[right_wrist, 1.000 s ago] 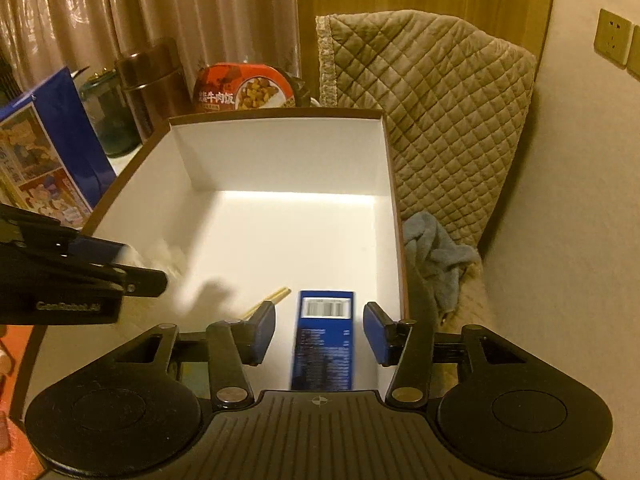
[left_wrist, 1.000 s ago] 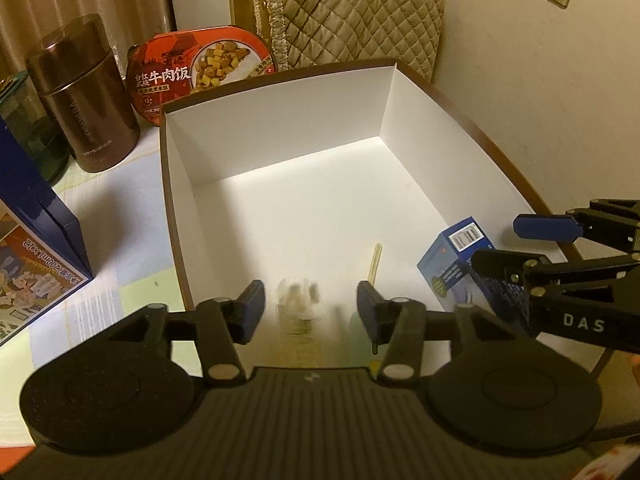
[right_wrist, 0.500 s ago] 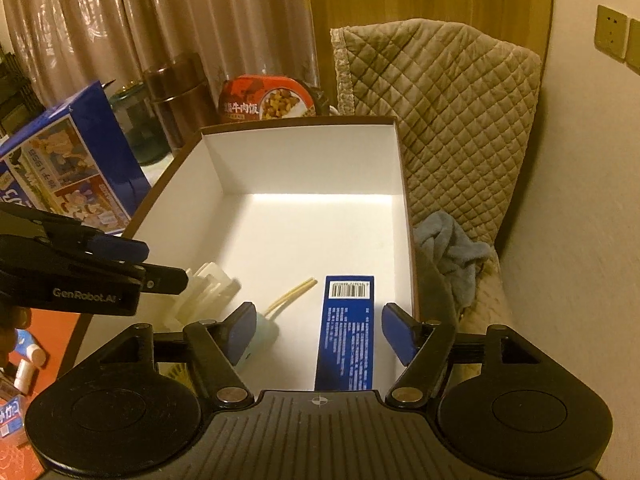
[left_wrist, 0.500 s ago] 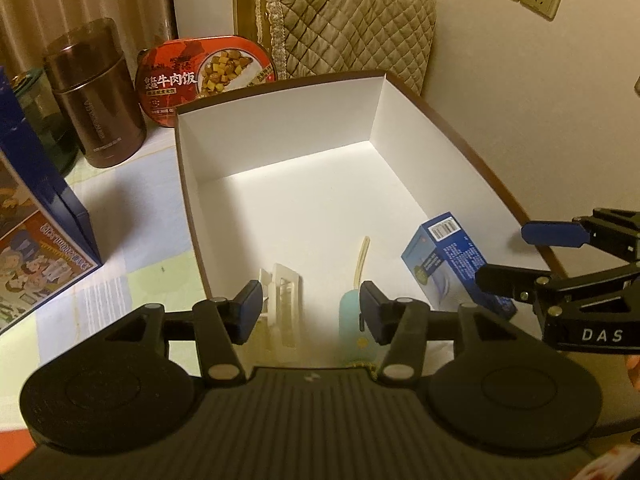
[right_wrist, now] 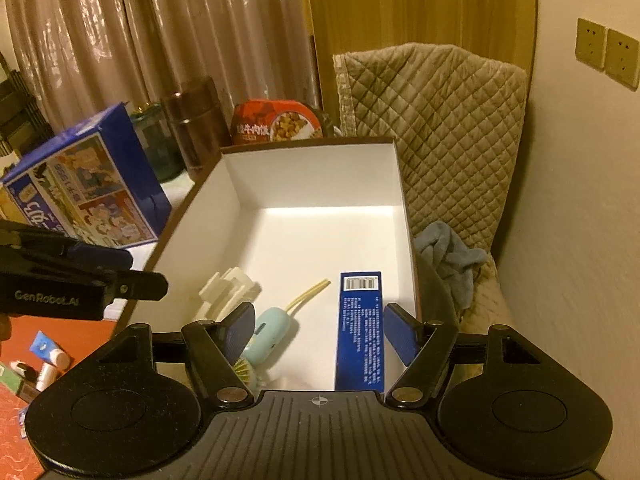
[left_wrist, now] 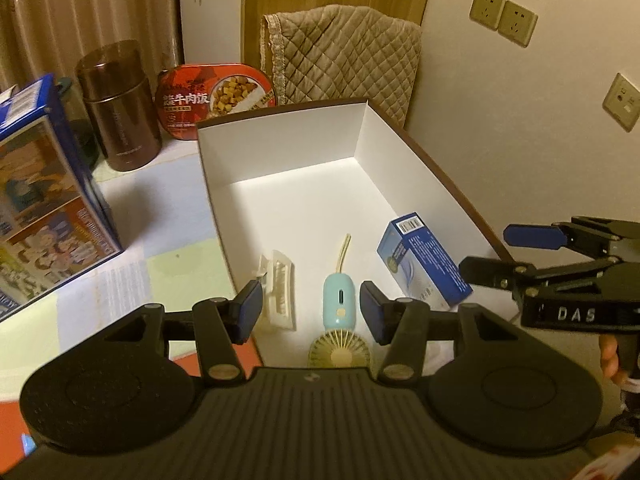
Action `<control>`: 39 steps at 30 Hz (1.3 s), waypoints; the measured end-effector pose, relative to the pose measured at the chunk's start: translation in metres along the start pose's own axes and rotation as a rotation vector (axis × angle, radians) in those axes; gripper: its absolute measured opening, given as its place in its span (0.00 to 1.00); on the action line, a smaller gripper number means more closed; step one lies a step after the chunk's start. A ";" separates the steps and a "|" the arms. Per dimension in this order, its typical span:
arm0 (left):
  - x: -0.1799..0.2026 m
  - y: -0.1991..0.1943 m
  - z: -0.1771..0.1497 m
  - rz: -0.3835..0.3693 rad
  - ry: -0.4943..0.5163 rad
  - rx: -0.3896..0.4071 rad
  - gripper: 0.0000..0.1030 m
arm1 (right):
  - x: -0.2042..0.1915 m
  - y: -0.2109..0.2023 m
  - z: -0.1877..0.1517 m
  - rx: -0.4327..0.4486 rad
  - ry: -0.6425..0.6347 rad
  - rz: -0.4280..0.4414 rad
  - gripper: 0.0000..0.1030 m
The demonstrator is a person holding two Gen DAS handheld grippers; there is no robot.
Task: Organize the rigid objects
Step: 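Open the right gripper to drop the blue box while the left releases the clip, then move both grippers back out of the box over the mat items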
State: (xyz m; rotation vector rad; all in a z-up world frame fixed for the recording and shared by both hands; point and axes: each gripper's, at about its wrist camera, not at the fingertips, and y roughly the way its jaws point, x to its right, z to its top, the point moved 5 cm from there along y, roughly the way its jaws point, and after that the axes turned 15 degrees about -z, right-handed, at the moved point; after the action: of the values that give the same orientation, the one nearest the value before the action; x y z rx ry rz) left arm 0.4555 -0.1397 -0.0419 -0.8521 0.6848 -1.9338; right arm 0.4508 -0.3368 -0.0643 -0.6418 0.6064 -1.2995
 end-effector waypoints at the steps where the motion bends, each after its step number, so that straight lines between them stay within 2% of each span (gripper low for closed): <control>1: 0.000 -0.007 -0.004 -0.003 -0.005 0.005 0.48 | -0.001 -0.004 -0.001 0.004 0.003 0.004 0.66; 19: -0.017 -0.108 -0.079 0.051 -0.079 0.076 0.48 | -0.046 -0.068 -0.032 0.044 -0.012 0.077 0.66; 39: -0.058 -0.174 -0.174 0.148 -0.247 0.082 0.48 | -0.141 -0.081 -0.085 -0.047 -0.115 0.221 0.66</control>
State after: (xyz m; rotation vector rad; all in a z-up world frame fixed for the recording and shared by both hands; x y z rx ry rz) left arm 0.2541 0.0122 -0.0371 -0.9425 0.5034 -1.6789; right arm 0.3114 -0.2179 -0.0568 -0.6641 0.5975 -1.0385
